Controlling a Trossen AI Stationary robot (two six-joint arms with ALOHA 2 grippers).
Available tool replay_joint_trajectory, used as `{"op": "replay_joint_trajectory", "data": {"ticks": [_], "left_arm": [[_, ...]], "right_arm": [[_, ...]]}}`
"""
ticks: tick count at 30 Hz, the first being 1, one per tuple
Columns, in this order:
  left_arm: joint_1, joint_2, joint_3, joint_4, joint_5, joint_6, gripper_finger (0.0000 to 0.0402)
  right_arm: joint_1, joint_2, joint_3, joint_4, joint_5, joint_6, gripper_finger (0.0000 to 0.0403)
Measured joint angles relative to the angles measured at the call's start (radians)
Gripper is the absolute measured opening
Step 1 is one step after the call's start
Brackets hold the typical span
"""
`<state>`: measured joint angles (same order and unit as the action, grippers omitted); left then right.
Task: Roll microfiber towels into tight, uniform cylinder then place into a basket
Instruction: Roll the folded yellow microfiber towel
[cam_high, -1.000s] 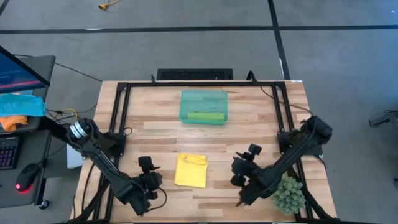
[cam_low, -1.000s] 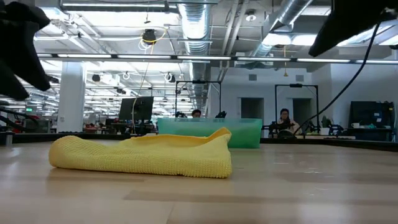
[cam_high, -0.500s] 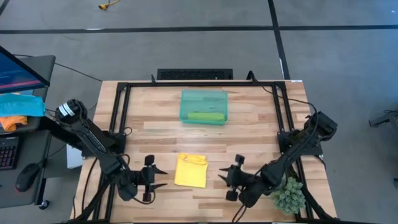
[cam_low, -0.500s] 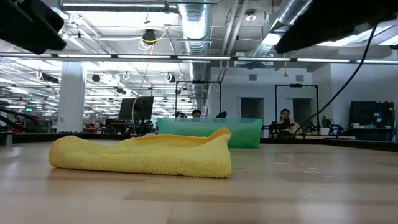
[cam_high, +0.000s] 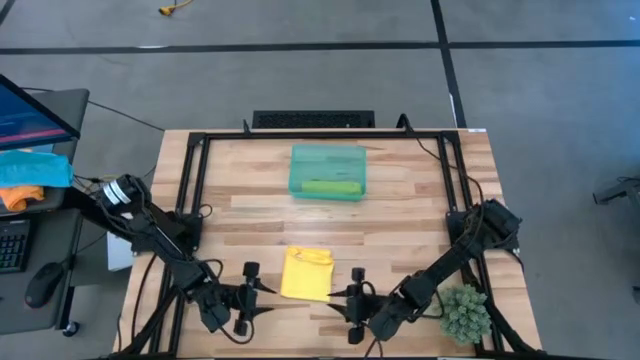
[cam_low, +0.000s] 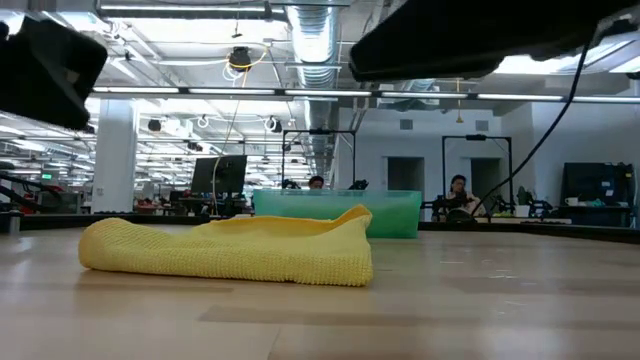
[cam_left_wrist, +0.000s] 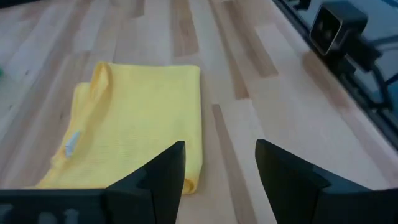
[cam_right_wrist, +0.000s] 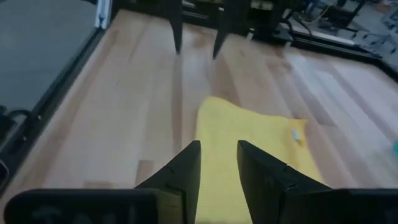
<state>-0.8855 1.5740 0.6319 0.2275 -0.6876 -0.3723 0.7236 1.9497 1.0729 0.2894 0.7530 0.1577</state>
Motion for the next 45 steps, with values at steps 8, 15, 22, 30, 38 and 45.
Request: {"op": "replay_joint_trajectory", "data": {"ticks": [8, 15, 22, 30, 38, 45], "left_arm": [[0.043, 0.061, 0.0, 0.079, 0.084, 0.045, 0.019], [0.088, 0.064, 0.0, 0.079, 0.09, 0.021, 0.019], [0.107, 0.064, 0.0, 0.079, 0.09, 0.031, 0.019], [0.107, 0.064, 0.0, 0.078, 0.09, 0.047, 0.019], [0.109, 0.064, 0.0, 0.078, 0.088, 0.054, 0.019], [0.111, 0.064, 0.0, 0.078, 0.085, 0.054, 0.019]], "right_arm": [[-0.035, 0.002, 0.02, -0.02, -0.136, 0.027, 0.0131], [-0.034, 0.002, 0.02, -0.021, -0.165, 0.051, 0.0176], [-0.035, 0.059, 0.019, 0.0, -0.16, 0.027, 0.0209], [-0.059, 0.153, 0.074, 0.001, -0.17, -0.017, 0.0212], [-0.08, 0.152, 0.082, -0.084, -0.184, 0.056, 0.0212], [-0.085, 0.167, 0.083, -0.113, -0.2, 0.088, 0.0212]]}}
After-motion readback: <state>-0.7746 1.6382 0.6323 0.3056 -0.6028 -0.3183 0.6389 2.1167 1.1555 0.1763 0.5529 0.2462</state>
